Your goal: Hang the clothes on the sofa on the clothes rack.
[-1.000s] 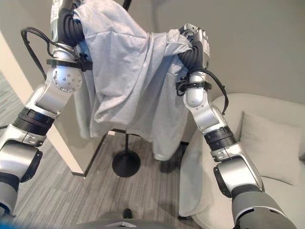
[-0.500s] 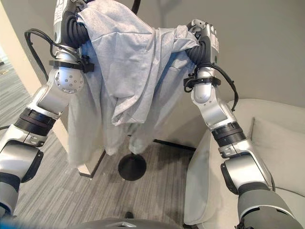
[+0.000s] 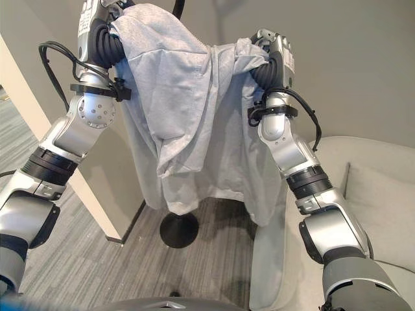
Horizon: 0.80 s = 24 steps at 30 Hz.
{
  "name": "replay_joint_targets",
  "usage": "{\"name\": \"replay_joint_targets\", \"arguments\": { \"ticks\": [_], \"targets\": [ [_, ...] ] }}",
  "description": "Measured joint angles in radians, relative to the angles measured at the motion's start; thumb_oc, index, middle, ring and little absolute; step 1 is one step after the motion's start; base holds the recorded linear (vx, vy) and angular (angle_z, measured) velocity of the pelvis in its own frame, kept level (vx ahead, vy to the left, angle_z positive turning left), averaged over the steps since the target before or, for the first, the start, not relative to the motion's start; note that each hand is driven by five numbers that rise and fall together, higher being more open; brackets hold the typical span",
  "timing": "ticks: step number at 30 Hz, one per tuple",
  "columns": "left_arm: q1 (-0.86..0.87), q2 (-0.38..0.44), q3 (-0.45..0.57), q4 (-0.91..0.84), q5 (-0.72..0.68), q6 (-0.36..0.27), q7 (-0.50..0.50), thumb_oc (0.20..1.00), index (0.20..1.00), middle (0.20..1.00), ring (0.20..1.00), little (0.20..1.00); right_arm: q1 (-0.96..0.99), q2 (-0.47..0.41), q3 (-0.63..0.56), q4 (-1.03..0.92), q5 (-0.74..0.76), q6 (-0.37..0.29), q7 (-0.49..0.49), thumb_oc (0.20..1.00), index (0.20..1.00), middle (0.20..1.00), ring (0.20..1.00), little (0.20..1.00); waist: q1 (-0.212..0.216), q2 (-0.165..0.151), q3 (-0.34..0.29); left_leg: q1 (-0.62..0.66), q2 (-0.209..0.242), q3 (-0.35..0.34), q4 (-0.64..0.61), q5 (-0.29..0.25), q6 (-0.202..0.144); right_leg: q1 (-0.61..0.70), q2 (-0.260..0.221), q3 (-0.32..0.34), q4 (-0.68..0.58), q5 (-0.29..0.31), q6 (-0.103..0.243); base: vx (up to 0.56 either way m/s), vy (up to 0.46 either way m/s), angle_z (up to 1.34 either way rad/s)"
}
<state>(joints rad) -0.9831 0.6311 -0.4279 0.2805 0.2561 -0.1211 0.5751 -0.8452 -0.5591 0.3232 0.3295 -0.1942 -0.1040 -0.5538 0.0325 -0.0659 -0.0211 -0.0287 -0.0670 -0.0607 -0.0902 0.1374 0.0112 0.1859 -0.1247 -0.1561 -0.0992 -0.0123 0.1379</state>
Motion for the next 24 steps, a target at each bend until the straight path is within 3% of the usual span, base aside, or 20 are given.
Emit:
{"name": "replay_joint_targets", "arguments": {
  "ticks": [4, 5, 7, 10, 13, 14, 15, 16, 17, 19, 20, 21, 22, 23, 24],
  "targets": [
    [0.020, -0.008, 0.001, 0.000, 0.000, -0.002, -0.002, 0.200, 0.200, 0.200, 0.200, 0.200, 0.006, 0.003, 0.000, 0.002, -0.001, 0.012, 0.011, 0.200, 0.200, 0.200, 0.200, 0.200, -0.001, 0.009, 0.006, 0.015, -0.020, 0.019, 0.024, -0.025, 0.029, 0.001, -0.023, -0.006, 0.064, -0.027, 0.008, -0.01, 0.237, 0.04],
    [0.027, -0.009, 0.000, 0.001, 0.000, -0.001, -0.007, 0.200, 0.200, 0.200, 0.200, 0.200, 0.006, 0.001, 0.000, 0.002, -0.002, 0.013, 0.012, 0.200, 0.200, 0.200, 0.200, 0.200, -0.006, 0.025, 0.019, 0.020, -0.021, 0.012, 0.038, -0.036, 0.044, -0.036, -0.037, -0.007, 0.183, -0.057, 0.006, -0.01, 0.240, 0.05],
    [0.029, -0.017, -0.001, 0.002, 0.000, -0.002, -0.013, 0.200, 0.200, 0.200, 0.200, 0.200, 0.009, 0.005, -0.010, 0.000, -0.002, 0.015, 0.010, 0.200, 0.200, 0.200, 0.200, 0.200, -0.007, 0.031, 0.027, 0.027, -0.021, 0.018, 0.048, -0.050, 0.054, -0.074, -0.052, -0.021, 0.288, -0.071, 0.007, 0.02, 0.141, 0.12],
    [0.033, -0.033, 0.000, 0.002, 0.001, -0.002, -0.030, 0.200, 0.200, 0.200, 0.200, 0.200, 0.028, 0.001, -0.016, 0.001, -0.002, 0.015, 0.006, 0.200, 0.200, 0.200, 0.200, 0.200, -0.007, 0.039, 0.043, 0.043, -0.026, -0.035, 0.076, -0.044, 0.070, -0.131, -0.060, -0.034, 0.412, -0.114, -0.008, 0.09, 0.017, 0.28],
    [0.030, -0.034, 0.003, 0.002, 0.001, -0.002, -0.032, 0.200, 0.200, 0.200, 0.200, 0.200, 0.023, -0.024, -0.036, 0.000, -0.002, 0.011, 0.000, 0.200, 0.200, 0.200, 0.200, 0.200, -0.003, 0.040, 0.052, -0.009, -0.026, -0.064, 0.084, -0.045, 0.063, -0.164, -0.053, -0.028, 0.176, -0.072, 0.009, 0.12, -0.063, 0.60],
    [0.029, -0.035, 0.003, 0.000, 0.001, -0.002, -0.032, 0.200, 0.200, 0.200, 0.200, 0.200, 0.020, -0.027, -0.038, 0.000, -0.002, 0.010, -0.004, 0.200, 0.200, 0.200, 0.200, 0.200, -0.001, 0.026, 0.051, -0.021, -0.029, -0.061, 0.077, -0.058, 0.043, -0.167, -0.054, -0.031, 0.086, -0.050, 0.013, 0.15, -0.037, 0.62],
    [0.010, -0.027, 0.002, 0.010, 0.001, -0.002, -0.031, 0.200, 0.200, 0.200, 0.200, 0.200, 0.008, -0.014, -0.042, 0.001, -0.002, 0.011, -0.003, 0.200, 0.200, 0.200, 0.200, 0.200, -0.026, -0.026, 0.054, -0.071, -0.077, -0.023, 0.164, -0.088, 0.085, -0.182, -0.113, -0.023, -0.010, -0.067, 0.028, 0.22, -0.062, 0.90],
    [-0.028, -0.023, 0.011, 0.044, 0.001, 0.000, -0.029, 0.200, 0.200, 0.200, 0.200, 0.200, -0.022, -0.021, -0.042, 0.001, -0.003, 0.009, -0.003, 0.200, 0.200, 0.200, 0.200, 0.200, -0.066, -0.035, 0.074, -0.154, -0.079, 0.043, 0.416, -0.216, 0.120, -0.198, -0.158, -0.015, 0.005, -0.029, 0.107, 0.17, -0.055, 0.88],
    [-0.017, -0.056, 0.022, 0.055, 0.002, -0.001, -0.027, 0.200, 0.200, 0.200, 0.200, 0.200, -0.006, -0.034, -0.038, -0.007, -0.004, 0.003, -0.021, 0.200, 0.200, 0.200, 0.200, 0.200, -0.062, 0.014, 0.115, -0.150, -0.072, 0.030, 0.459, -0.269, 0.126, -0.207, -0.144, 0.005, 0.047, 0.019, 0.140, 0.22, -0.083, 0.52],
    [-0.015, -0.059, 0.012, 0.045, 0.003, -0.006, -0.032, 0.200, 0.200, 0.200, 0.200, 0.200, -0.006, -0.046, -0.033, -0.004, -0.003, 0.021, -0.022, 0.200, 0.200, 0.200, 0.200, 0.200, -0.058, 0.050, 0.128, -0.144, -0.062, 0.018, 0.404, -0.249, 0.101, -0.232, -0.116, -0.003, -0.004, 0.060, 0.102, 0.24, -0.128, 0.08],
    [-0.021, -0.059, 0.012, 0.045, 0.003, -0.013, -0.032, 0.200, 0.200, 0.200, 0.200, 0.200, -0.005, -0.056, -0.035, -0.004, -0.003, 0.021, -0.027, 0.200, 0.200, 0.200, 0.200, 0.200, -0.058, 0.051, 0.129, -0.137, -0.062, 0.015, 0.363, -0.232, 0.074, -0.244, -0.110, -0.006, -0.005, 0.080, 0.093, 0.41, -0.269, 0.30],
    [-0.026, -0.060, 0.011, 0.051, 0.003, -0.015, -0.031, 0.200, 0.200, 0.200, 0.200, 0.200, -0.005, -0.067, -0.037, -0.005, -0.003, 0.027, -0.029, 0.200, 0.200, 0.200, 0.200, 0.200, -0.073, 0.028, 0.127, -0.110, -0.065, 0.027, 0.299, -0.229, 0.020, -0.236, -0.113, -0.004, -0.002, 0.105, 0.096, 0.33, -0.212, 0.78],
    [-0.053, -0.059, 0.009, 0.064, 0.002, -0.011, -0.032, 0.200, 0.200, 0.200, 0.200, 0.200, -0.018, -0.073, -0.043, -0.006, -0.002, 0.032, -0.027, 0.200, 0.200, 0.200, 0.200, 0.200, -0.117, -0.012, 0.126, -0.139, -0.085, 0.038, 0.368, -0.279, 0.031, -0.201, -0.142, 0.005, 0.009, 0.086, 0.109, 0.34, -0.256, 1.07],
    [-0.081, -0.061, 0.005, 0.081, 0.002, -0.011, -0.031, 0.200, 0.200, 0.200, 0.200, 0.200, -0.031, -0.082, -0.046, -0.007, -0.002, 0.032, -0.028, 0.200, 0.200, 0.200, 0.200, 0.200, -0.125, -0.023, 0.124, -0.168, -0.067, 0.040, 0.464, -0.306, 0.045, -0.177, -0.149, 0.007, 0.030, 0.061, 0.121, 0.23, -0.175, 0.94],
    [-0.077, -0.064, 0.010, 0.067, 0.002, -0.011, -0.025, 0.200, 0.200, 0.200, 0.200, 0.200, -0.035, -0.085, -0.049, -0.008, -0.003, 0.027, -0.034, 0.200, 0.200, 0.200, 0.200, 0.200, -0.113, -0.025, 0.130, -0.172, -0.056, 0.054, 0.484, -0.298, 0.077, -0.173, -0.139, -0.003, 0.031, 0.153, 0.114, 0.34, -0.277, 0.36]
  ]
}}
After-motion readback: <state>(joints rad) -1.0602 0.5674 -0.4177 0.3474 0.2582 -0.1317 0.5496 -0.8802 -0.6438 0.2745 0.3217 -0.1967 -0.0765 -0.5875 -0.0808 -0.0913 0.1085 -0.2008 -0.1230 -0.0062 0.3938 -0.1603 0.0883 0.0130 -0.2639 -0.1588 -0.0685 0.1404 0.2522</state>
